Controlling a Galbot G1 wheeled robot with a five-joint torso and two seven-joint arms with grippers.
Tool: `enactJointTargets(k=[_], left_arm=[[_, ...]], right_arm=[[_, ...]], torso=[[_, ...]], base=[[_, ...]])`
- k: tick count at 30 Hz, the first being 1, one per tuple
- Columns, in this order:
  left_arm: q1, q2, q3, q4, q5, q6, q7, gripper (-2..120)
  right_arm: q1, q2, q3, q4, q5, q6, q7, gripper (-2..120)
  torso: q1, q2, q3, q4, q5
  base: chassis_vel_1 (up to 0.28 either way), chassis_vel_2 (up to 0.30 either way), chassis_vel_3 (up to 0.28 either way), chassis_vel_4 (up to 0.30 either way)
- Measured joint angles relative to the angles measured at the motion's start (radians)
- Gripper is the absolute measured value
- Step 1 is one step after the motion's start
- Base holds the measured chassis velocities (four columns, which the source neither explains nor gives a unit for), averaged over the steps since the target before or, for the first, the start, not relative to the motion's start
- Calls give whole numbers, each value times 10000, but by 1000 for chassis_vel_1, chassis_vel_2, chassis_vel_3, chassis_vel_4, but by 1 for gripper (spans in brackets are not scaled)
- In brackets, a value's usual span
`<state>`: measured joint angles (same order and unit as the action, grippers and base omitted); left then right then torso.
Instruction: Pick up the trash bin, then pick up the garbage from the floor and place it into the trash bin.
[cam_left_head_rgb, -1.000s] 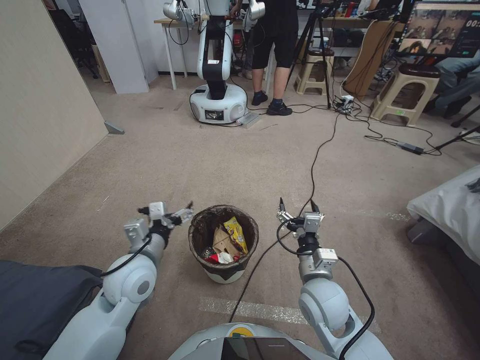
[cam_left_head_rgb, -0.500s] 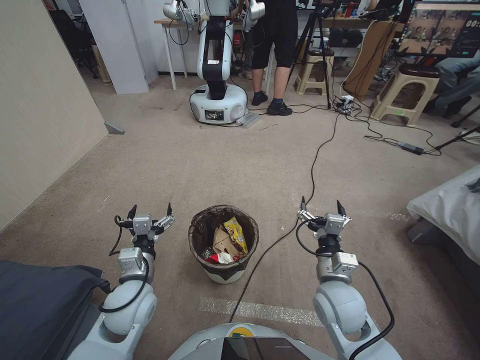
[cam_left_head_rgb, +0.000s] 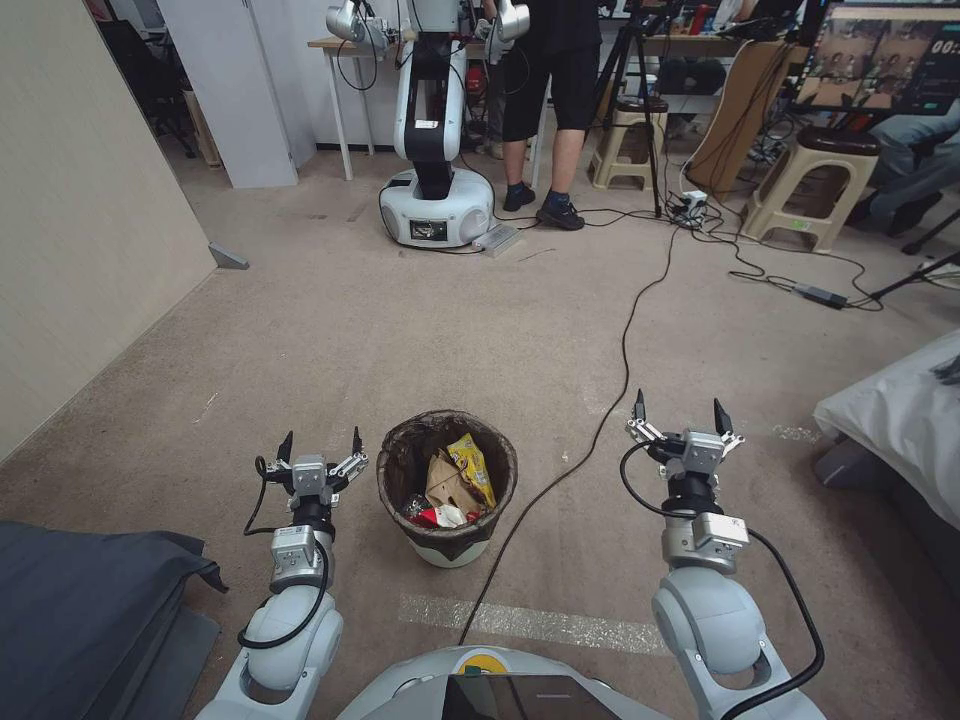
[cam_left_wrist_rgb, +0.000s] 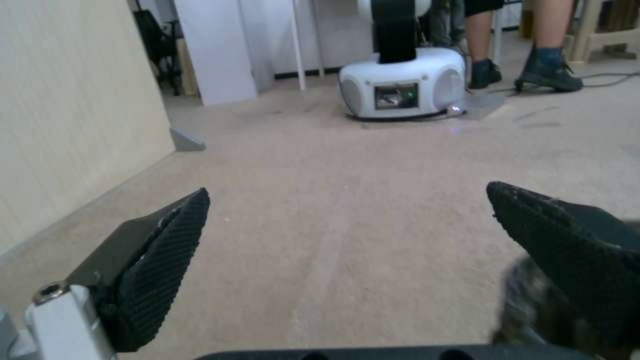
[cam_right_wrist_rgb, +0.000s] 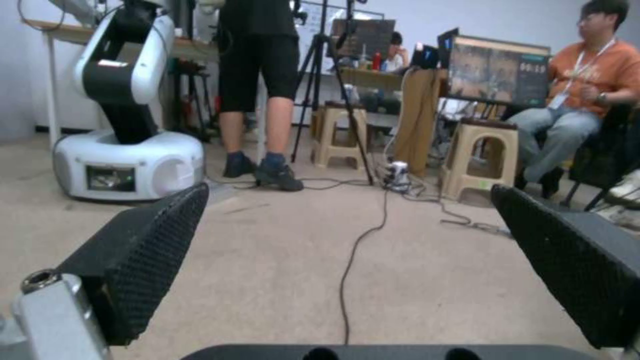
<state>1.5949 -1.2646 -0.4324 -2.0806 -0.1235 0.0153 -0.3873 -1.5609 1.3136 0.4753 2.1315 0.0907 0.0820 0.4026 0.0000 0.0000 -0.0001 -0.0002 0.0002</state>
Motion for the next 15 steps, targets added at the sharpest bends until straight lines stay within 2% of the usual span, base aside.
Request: enactJointTargets(k=[8,9,10,15], left_arm=[[111,-588,311,324,607,-631,44,100],[156,-701,367,341,789,-663,46,100],[163,-730,369,340,858,-668,41,100],[169,-741,372,337,881,-668,31,100]], right_arm=[[-201,51,410,5,-397,367,49,100],[-197,60,427,25,-437,370,128,100],[-194,65,429,52,-443,349,202,100],[-189,67,421,65,-445,309,248,100]], torso=[[0,0,0,2,3],[0,0,1,5,-8],[0,0,0,-1,4],[0,0,1,3,0]], base=[[0,0,0,0],[0,0,0,0],[0,0,0,0],[0,0,0,0]])
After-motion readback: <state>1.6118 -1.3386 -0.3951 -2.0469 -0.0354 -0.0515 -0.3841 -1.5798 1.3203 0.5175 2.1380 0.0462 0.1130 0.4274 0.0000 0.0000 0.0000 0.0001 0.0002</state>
